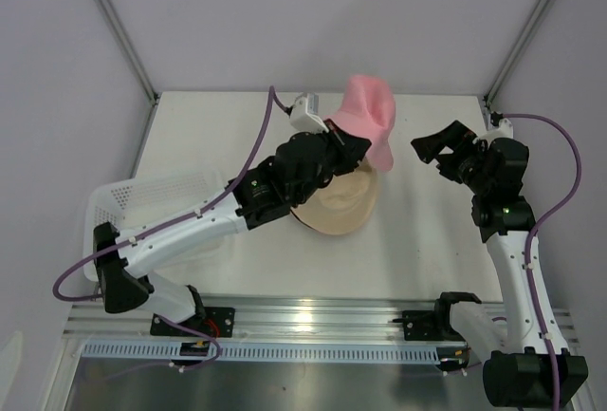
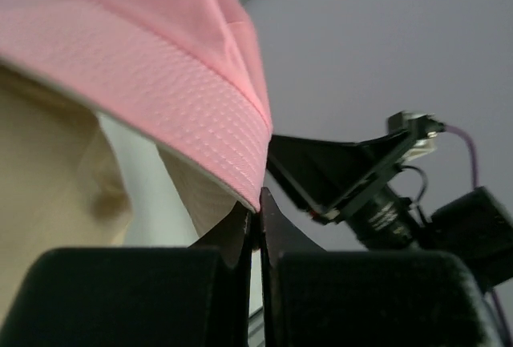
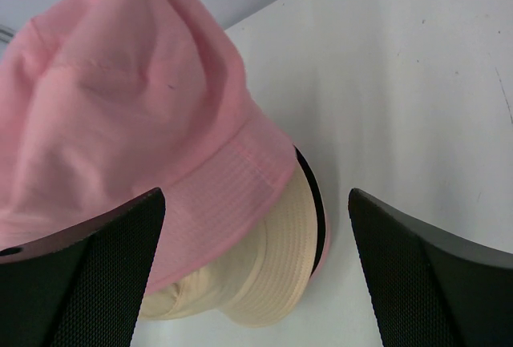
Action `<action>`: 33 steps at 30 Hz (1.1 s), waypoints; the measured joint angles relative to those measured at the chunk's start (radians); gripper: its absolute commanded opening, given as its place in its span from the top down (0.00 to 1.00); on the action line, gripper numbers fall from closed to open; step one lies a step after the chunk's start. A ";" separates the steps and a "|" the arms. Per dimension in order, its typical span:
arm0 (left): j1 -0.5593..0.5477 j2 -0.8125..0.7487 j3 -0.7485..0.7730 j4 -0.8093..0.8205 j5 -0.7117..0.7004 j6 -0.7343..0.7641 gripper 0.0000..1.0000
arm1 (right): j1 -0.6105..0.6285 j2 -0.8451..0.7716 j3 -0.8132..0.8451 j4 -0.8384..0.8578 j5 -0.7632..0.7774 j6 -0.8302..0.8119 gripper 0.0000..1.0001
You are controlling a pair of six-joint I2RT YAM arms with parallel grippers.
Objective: Stack the hats
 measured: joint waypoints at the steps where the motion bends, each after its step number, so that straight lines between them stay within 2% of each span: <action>1: 0.000 -0.006 -0.030 0.002 0.001 -0.017 0.99 | 0.000 0.000 0.000 0.001 -0.001 0.002 0.01; 9: -0.011 -0.071 -0.244 -0.029 -0.032 -0.142 0.99 | 0.000 0.005 -0.013 0.027 -0.019 0.012 0.01; 17: -0.012 -0.323 -0.362 -0.101 -0.093 -0.225 0.99 | 0.000 0.066 -0.029 0.078 -0.052 0.030 0.01; 23: -0.010 -0.480 -0.506 -0.124 -0.143 -0.296 0.98 | 0.000 0.107 -0.029 0.111 -0.074 0.031 0.01; 28: -0.009 -0.509 -0.599 -0.118 -0.138 -0.312 0.99 | 0.007 0.136 -0.029 0.133 -0.080 0.031 0.01; 33: -0.008 -0.492 -0.696 -0.045 -0.075 -0.286 0.99 | 0.029 0.188 -0.029 0.156 -0.084 0.030 0.01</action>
